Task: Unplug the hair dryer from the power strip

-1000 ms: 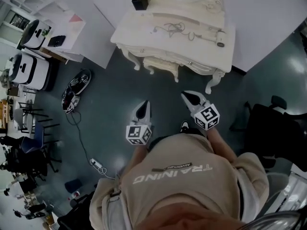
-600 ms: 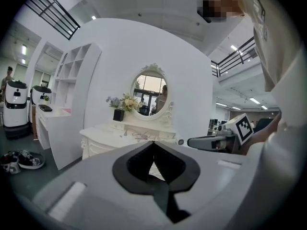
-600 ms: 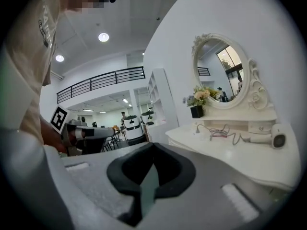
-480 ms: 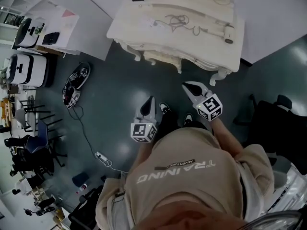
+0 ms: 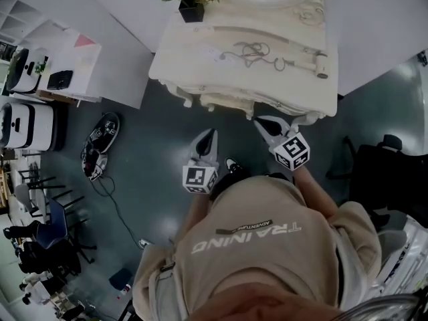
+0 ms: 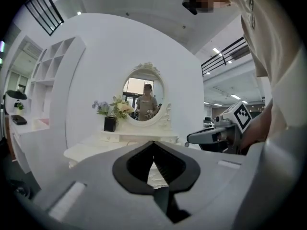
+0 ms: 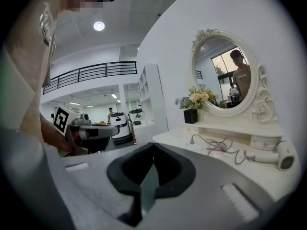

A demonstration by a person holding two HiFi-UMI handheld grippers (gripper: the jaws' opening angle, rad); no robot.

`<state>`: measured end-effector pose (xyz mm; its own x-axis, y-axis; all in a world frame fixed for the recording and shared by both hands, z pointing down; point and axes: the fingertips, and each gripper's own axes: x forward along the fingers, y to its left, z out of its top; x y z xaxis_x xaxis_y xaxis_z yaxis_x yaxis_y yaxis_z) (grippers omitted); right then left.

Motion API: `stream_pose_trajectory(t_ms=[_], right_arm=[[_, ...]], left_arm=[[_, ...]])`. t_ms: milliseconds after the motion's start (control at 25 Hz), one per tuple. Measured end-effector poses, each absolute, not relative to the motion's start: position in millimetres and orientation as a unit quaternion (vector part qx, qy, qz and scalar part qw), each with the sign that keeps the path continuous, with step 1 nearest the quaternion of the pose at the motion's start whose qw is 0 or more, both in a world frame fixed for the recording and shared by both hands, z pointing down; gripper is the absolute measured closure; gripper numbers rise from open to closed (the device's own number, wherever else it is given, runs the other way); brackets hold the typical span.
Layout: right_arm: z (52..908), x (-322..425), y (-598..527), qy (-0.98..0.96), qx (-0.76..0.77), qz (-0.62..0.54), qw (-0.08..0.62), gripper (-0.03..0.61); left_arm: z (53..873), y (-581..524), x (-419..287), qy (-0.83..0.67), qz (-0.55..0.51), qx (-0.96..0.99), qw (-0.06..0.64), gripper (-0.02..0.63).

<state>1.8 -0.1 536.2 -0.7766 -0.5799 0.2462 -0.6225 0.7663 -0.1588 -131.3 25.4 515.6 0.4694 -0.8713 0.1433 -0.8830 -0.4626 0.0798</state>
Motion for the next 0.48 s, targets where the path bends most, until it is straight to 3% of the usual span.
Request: stream_pose_trajectory(t_ms=[240, 480], right_arm=[[545.1, -35.2, -32.9, -0.920, 0.356, 0.151, 0.069, 0.575], [550.2, -54.0, -64.3, -0.911, 0.371, 0.157, 0.088, 0.575]], left_arm=[[537.5, -23.3, -186.4, -0.484, 0.062, 0.870, 0.074, 0.607], [548.6, -64.5, -221.1, -0.485, 0.055, 0.868, 0.094, 0.607]])
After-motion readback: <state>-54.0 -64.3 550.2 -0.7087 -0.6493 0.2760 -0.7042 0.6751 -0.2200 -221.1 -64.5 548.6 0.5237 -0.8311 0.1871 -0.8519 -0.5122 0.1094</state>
